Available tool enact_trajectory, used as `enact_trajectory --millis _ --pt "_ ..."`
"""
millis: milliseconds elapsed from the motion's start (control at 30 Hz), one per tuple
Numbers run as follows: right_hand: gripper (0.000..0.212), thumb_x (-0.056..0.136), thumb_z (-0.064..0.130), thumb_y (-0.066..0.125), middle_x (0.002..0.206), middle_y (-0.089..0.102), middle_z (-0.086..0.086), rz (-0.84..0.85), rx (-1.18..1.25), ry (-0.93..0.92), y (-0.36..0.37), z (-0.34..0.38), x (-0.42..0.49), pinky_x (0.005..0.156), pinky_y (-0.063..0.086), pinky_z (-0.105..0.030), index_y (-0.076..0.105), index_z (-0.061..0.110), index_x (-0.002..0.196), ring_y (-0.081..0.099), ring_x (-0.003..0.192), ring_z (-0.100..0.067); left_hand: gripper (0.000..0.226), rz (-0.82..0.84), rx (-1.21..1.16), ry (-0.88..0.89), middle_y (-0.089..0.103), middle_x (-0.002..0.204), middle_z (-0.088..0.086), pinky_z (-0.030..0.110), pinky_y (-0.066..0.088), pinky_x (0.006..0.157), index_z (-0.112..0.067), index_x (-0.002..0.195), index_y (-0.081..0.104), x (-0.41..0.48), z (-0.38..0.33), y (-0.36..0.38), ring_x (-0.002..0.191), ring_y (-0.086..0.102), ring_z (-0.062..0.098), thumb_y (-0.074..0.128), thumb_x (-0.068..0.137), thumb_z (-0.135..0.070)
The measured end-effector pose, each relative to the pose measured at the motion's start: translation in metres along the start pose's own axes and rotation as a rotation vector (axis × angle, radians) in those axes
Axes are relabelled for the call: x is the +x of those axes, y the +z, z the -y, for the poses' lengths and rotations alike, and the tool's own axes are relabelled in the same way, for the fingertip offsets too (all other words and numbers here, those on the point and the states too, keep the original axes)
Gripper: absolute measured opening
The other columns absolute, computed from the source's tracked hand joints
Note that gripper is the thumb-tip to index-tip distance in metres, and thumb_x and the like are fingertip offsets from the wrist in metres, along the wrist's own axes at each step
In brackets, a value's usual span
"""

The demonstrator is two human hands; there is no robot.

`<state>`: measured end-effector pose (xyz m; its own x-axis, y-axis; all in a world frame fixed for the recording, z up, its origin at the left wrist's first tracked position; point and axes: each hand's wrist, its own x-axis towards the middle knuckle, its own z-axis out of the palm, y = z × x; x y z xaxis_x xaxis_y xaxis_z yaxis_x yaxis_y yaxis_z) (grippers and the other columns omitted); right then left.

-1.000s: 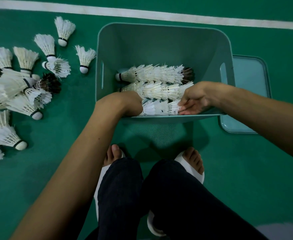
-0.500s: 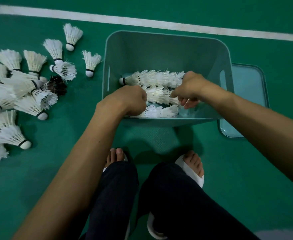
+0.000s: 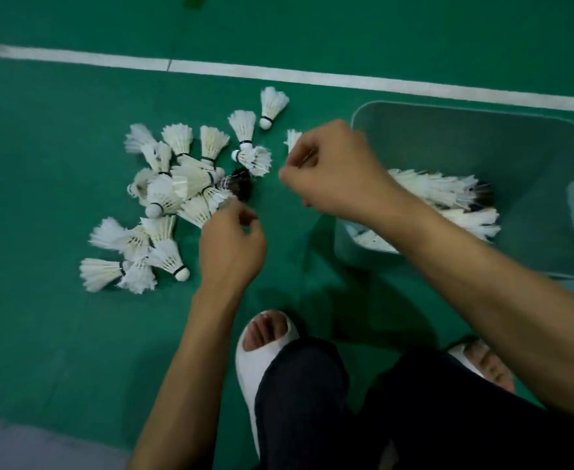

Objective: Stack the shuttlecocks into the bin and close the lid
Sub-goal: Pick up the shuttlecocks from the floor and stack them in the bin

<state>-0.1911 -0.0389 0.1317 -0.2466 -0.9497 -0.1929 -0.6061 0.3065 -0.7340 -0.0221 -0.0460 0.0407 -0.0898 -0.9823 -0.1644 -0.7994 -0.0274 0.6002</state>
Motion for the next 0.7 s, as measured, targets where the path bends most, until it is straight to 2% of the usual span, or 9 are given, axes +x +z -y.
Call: enact_trajectory --millis 100,233,367,467,533,567,600,667,700 --pt "0.011 0.083 0.020 0.069 0.071 0.073 -0.002 0.112 -0.031 -0.007 0.048 0.011 0.010 0.072 0.061 -0.038 0.076 0.014 0.078 0.071 0.069 -0.017 0.042 -0.105 0.109 -0.337 0.057 0.132 0.014 0.050 0.048 0.098 -0.011 0.123 0.062 0.002 0.046 -0.002 0.123 0.053 0.039 0.066 0.086 -0.031" --pt "0.018 0.090 0.016 0.062 0.095 0.073 -0.005 0.323 -0.009 0.062 0.107 0.013 0.022 0.081 0.057 -0.033 0.072 0.016 0.105 0.068 0.091 -0.024 0.065 -0.257 0.208 -0.664 0.038 0.145 0.019 0.062 0.040 0.100 -0.008 0.134 0.043 0.013 0.092 -0.017 0.134 0.036 0.042 0.076 0.081 -0.028" --pt "0.041 0.089 0.020 0.068 0.121 0.064 -0.004 0.438 0.202 0.233 0.160 0.005 0.046 0.091 0.052 -0.030 0.060 0.021 0.129 0.063 0.110 -0.025 0.071 -0.158 0.150 -0.689 0.034 0.149 0.020 0.056 0.044 0.101 -0.009 0.135 0.044 0.028 0.130 -0.014 0.135 0.032 0.045 0.081 0.080 -0.033" --pt "0.036 0.096 0.016 0.063 0.127 0.062 -0.004 0.435 0.447 0.359 0.181 0.013 0.063 0.073 0.050 -0.020 0.058 0.018 0.132 0.063 0.102 -0.017 0.064 -0.245 0.149 -0.607 0.037 0.148 0.015 0.045 0.047 0.086 -0.015 0.131 0.049 0.029 0.140 -0.008 0.133 0.033 0.042 0.081 0.077 -0.029" --pt "0.036 0.101 0.018 0.056 0.134 0.061 -0.011 0.393 0.540 0.445 0.186 0.016 0.072 0.075 0.044 -0.030 0.058 0.008 0.135 0.060 0.114 -0.025 0.060 -0.281 0.124 -0.610 0.043 0.143 0.010 0.038 0.044 0.077 -0.019 0.130 0.052 0.028 0.144 -0.006 0.131 0.036 0.037 0.077 0.076 -0.014" --pt "0.035 0.103 0.020 0.054 0.130 0.064 -0.012 0.363 0.588 0.480 0.185 0.017 0.073 0.076 0.045 -0.033 0.060 0.005 0.133 0.061 0.114 -0.025 0.060 -0.293 0.115 -0.616 0.045 0.141 0.008 0.036 0.041 0.076 -0.020 0.129 0.053 0.026 0.145 -0.006 0.130 0.038 0.035 0.075 0.074 -0.009" --pt "0.032 0.104 0.022 0.052 0.117 0.068 -0.011 0.329 0.636 0.503 0.184 0.018 0.072 0.074 0.047 -0.034 0.064 0.005 0.127 0.064 0.102 -0.022 0.060 -0.308 0.105 -0.613 0.048 0.137 0.007 0.035 0.039 0.076 -0.021 0.127 0.054 0.023 0.144 -0.007 0.128 0.040 0.033 0.075 0.072 -0.008" --pt "0.023 0.103 0.025 0.052 0.081 0.063 -0.002 0.256 0.662 0.505 0.180 0.017 0.070 0.061 0.040 -0.031 0.070 0.014 0.093 0.055 0.068 -0.014 0.057 -0.353 0.071 -0.562 0.055 0.129 0.006 0.034 0.038 0.078 -0.020 0.122 0.057 0.014 0.138 -0.008 0.123 0.046 0.031 0.077 0.069 -0.010" --pt "0.033 0.103 0.027 0.050 0.069 0.055 0.001 0.216 0.609 0.473 0.177 0.017 0.068 0.058 0.034 -0.032 0.062 0.017 0.074 0.047 0.061 -0.015 0.055 -0.379 0.049 -0.520 0.059 0.124 0.007 0.034 0.038 0.079 -0.018 0.119 0.059 0.009 0.133 -0.008 0.119 0.049 0.031 0.077 0.067 -0.012"
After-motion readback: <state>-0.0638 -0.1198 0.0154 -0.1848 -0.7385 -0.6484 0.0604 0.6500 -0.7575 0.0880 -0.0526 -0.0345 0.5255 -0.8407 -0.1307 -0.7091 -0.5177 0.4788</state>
